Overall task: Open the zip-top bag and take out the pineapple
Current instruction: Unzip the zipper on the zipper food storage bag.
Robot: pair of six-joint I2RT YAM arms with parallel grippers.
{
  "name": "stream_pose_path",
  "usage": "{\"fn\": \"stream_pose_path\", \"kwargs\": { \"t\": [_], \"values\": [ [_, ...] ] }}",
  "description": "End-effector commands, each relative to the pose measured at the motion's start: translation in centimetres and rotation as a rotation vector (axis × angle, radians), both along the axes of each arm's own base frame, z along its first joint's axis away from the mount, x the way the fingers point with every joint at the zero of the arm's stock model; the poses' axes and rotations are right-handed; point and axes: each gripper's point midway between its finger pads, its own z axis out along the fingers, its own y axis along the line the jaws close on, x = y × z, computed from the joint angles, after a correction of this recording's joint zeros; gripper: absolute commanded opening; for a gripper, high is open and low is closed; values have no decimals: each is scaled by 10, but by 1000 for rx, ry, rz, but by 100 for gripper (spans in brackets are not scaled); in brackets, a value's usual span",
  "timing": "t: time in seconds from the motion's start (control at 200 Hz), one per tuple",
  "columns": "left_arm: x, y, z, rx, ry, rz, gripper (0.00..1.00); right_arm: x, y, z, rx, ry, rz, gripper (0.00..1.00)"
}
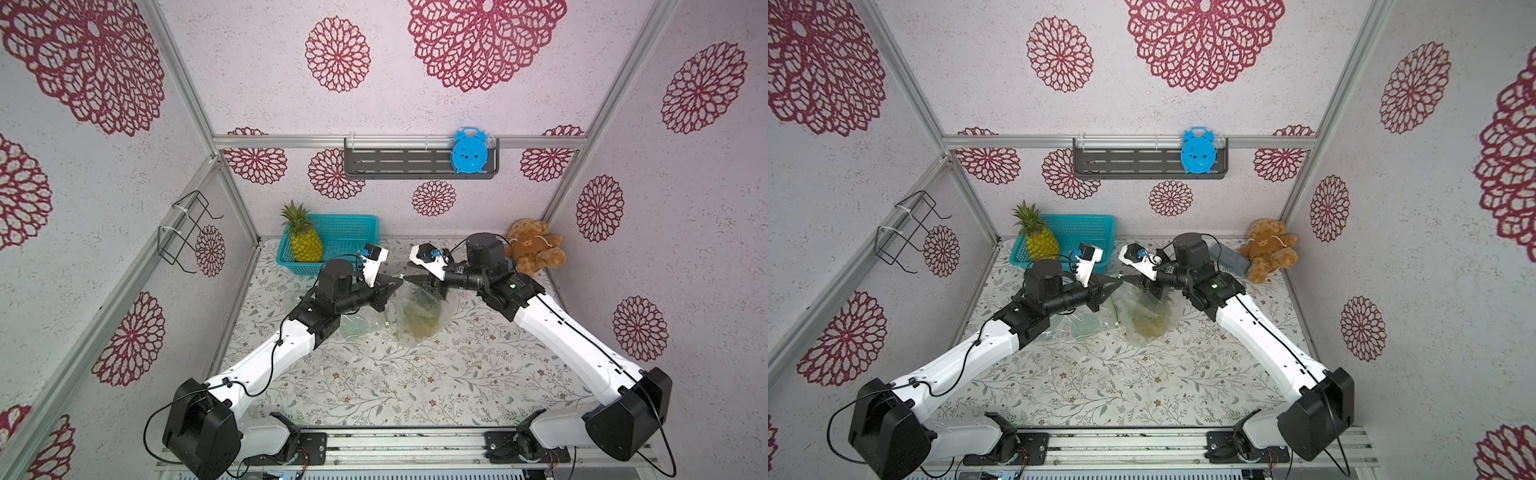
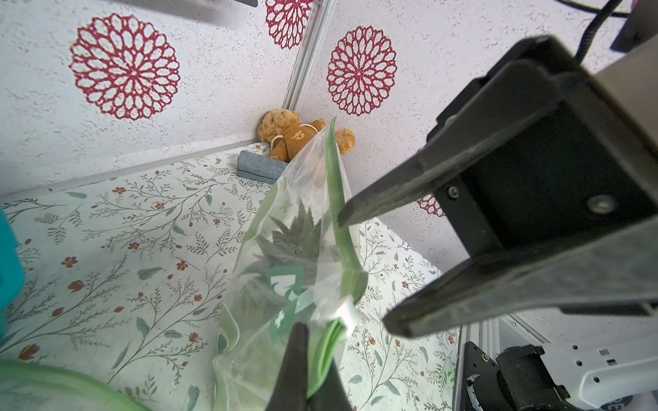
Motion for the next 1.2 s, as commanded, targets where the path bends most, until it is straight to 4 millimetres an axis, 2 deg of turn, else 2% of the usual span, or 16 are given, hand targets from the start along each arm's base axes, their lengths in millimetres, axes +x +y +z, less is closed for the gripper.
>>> {"fn": "stream_pose_path", "kwargs": {
  "t": [0.0,0.35,0.63,0.715,0.916,1.196],
  "values": [
    [-1,1,11,-18,-35,-10,0,-8,9,7,13,23,64,39],
    [-1,2,12,-16,-35,-9,0,-5,13,-2,-15,63,77,34],
    [-1,2,13,-15,-37,-9,0,-3,13,-10,-38,77,67,17],
    [-2,2,14,-16,-41,-10,0,-3,13,-13,-46,83,68,15],
    [0,4,13,-13,-42,2,0,-1,12,-15,-60,83,58,3],
    [0,12,13,-17,-53,35,0,18,-1,-18,-108,76,-43,0]
  ]
}}
